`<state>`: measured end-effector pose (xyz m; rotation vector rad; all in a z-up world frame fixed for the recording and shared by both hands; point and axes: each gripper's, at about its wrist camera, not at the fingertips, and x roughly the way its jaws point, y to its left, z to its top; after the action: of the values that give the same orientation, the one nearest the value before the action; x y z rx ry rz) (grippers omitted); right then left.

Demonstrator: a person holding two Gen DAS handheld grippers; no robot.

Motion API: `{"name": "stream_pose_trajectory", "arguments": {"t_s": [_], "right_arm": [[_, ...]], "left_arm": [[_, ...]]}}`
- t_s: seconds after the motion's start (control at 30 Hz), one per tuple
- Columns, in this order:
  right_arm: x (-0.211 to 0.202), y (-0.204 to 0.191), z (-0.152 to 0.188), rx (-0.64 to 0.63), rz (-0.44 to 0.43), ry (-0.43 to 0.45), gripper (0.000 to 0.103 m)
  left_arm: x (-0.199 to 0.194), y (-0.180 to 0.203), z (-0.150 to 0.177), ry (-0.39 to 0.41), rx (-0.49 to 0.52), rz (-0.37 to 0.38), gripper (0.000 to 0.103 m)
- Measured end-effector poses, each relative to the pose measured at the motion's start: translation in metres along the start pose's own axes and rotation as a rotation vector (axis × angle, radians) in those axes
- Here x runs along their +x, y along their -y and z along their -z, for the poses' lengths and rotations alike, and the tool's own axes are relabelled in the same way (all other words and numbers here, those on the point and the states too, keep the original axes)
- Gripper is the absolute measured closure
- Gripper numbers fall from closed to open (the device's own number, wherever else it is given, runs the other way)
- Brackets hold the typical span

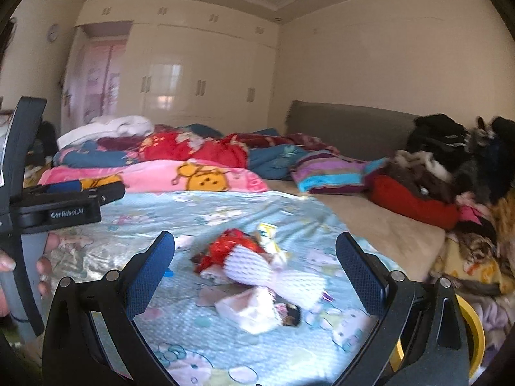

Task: Collect trash
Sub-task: 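Grasp the blue cloth with the left tool while the right tool grasps the white foam net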

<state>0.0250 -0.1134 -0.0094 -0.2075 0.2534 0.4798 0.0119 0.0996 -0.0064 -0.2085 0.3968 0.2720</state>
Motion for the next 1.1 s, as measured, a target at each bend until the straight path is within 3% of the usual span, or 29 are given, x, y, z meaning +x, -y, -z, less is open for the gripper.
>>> {"name": "stream_pose_trajectory", "arguments": {"t_s": [0.2, 0.33, 0.47, 0.57, 0.7, 0.87, 0.97, 1.0, 1.1], "right_arm": [[0.032, -0.008, -0.008, -0.045, -0.086, -0.058, 0.006], [0.054, -0.002, -0.007, -0.076, -0.076, -0.115, 0.006], [0.086, 0.009, 0.002, -0.109, -0.098, -0.212, 0.006], [0.113, 0.012, 0.012, -0.158, -0.119, -0.295, 0.006], [0.144, 0.010, 0.026, -0.227, -0.126, -0.426, 0.026], [0.170, 0.004, 0.041, -0.258, -0.133, -0.526, 0.032], [0.176, 0.004, 0.045, -0.265, -0.112, -0.529, 0.046], [0.176, 0.004, 0.045, -0.252, -0.121, -0.527, 0.059], [0.173, 0.012, 0.040, -0.186, -0.146, -0.509, 0.069]], "left_arm": [[0.020, -0.023, -0.002, -0.039, 0.003, -0.020, 0.011], [0.041, -0.027, 0.000, -0.069, 0.044, 0.017, 0.011], [0.073, -0.023, 0.009, -0.163, 0.072, 0.018, 0.011], [0.091, -0.019, 0.021, -0.220, 0.079, 0.083, 0.011], [0.109, -0.010, 0.039, -0.280, 0.103, 0.133, 0.011], [0.132, -0.010, 0.059, -0.400, 0.083, 0.113, 0.022], [0.142, -0.015, 0.067, -0.447, 0.058, 0.103, 0.034], [0.144, -0.017, 0.070, -0.458, 0.046, 0.105, 0.039], [0.145, -0.018, 0.075, -0.482, 0.035, 0.118, 0.054]]}}
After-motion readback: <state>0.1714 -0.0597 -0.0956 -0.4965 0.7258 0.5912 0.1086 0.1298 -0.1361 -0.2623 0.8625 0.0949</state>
